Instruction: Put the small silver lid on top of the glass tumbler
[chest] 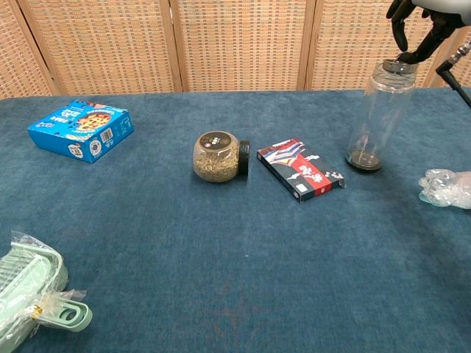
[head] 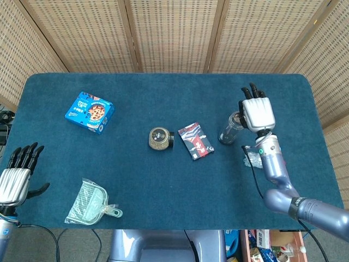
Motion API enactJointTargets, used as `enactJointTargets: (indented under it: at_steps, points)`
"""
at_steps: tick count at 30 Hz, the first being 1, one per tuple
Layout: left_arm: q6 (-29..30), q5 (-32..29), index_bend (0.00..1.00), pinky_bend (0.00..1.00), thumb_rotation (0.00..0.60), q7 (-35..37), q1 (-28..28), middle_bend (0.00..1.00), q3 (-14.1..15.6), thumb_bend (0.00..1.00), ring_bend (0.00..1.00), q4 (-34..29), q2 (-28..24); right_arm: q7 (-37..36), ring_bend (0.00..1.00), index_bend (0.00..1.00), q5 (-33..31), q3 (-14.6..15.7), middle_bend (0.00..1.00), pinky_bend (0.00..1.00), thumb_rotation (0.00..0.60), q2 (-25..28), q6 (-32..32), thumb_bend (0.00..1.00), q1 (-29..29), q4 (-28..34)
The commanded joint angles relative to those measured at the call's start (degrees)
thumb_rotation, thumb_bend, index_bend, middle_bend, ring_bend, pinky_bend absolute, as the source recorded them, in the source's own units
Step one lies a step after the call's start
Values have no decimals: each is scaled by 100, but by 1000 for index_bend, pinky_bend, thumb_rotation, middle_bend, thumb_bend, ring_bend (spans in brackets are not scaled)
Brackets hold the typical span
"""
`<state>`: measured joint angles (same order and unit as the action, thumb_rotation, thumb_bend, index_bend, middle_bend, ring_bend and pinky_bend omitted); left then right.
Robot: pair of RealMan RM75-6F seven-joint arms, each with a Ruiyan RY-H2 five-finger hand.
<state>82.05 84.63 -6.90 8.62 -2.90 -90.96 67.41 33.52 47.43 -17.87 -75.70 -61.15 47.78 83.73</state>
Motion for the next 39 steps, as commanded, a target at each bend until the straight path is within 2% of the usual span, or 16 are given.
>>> enactJointTargets:
  at_steps: [1, 6, 12, 18, 22, 28, 39]
  points:
    - [0, 1, 0, 0, 600, 9, -1, 0, 3, 207, 0, 2, -2, -6, 39, 670, 14, 17, 216, 262, 600, 1, -10, 509, -6, 2]
    - [1, 9, 0, 0, 600, 17, 3, 0, 7, 207, 0, -3, -8, -21, 39, 616, 37, 48, 162, 262, 600, 23, -24, 430, -17, 35]
    - [-12, 3, 0, 0, 600, 16, 3, 0, 16, 208, 0, -21, -17, 6, 33, 580, 41, 78, 122, 262, 600, 50, -84, 390, -43, 54]
    - [-4, 32, 0, 0, 600, 23, 6, 0, 27, 208, 0, -35, -18, 32, 0, 503, 30, 87, 72, 259, 600, 98, -129, 375, -67, 111]
    - [-8, 28, 0, 0, 600, 42, 9, 0, 24, 208, 0, -26, -19, 61, 0, 455, 26, 60, 32, 244, 600, 243, -210, 375, -104, 308]
    - [2, 31, 0, 0, 600, 73, 4, 0, 26, 208, 0, -19, -23, 169, 0, 329, -119, 16, 0, 200, 600, 589, -287, 377, -182, 875]
    - [22, 121, 0, 0, 600, 123, 7, 0, 63, 208, 0, -29, -41, -28, 0, 305, -78, 132, 0, 196, 600, 1058, -465, 650, -488, 1764]
